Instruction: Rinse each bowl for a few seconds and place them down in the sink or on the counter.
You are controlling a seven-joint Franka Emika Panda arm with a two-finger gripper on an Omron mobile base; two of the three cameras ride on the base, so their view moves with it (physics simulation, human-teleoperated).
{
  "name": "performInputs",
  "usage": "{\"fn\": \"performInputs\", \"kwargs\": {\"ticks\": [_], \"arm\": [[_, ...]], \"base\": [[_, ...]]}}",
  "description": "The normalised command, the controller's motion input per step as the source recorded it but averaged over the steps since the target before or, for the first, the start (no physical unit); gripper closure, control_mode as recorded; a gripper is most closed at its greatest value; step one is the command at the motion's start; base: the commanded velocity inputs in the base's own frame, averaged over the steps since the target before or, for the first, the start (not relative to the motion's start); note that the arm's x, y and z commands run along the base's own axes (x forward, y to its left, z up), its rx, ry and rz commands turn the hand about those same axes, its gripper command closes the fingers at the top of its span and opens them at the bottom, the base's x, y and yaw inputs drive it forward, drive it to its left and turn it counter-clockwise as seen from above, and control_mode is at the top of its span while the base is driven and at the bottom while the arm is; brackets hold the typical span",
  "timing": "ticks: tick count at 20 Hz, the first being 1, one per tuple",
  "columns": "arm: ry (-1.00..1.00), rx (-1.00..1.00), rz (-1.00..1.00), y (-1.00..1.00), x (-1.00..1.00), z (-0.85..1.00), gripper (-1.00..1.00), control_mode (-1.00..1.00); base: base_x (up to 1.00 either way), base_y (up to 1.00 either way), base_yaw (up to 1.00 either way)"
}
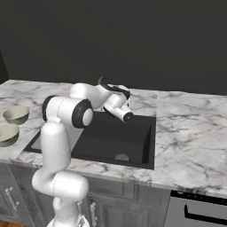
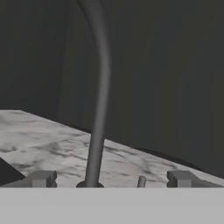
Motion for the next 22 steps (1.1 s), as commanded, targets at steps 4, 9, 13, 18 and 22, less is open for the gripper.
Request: {"fn": "performInputs", "kwargs": {"ticks": [4,9,13,18,22], "arm": [[0.02,0.0,0.0,0.02,0.16,-0.12,-1.0,-1.0],[0.03,0.0,0.0,0.0,0.18,-0.13,-1.0,-1.0],[0.02,0.0,0.0,0.0,0.22,-0.09,-1.0,-1.0],[0.02,0.0,0.0,0.0,0.25,-0.1,-1.0,-1.0],[0.04,0.01,0.01,0.0,0.27,-0.11,-1.0,-1.0]], "base": [[0.0,0.0,0.0],[0.0,0.0,0.0],[0.0,0.0,0.0],[0.0,0.0,0.0],[0.0,0.0,0.0]]}}
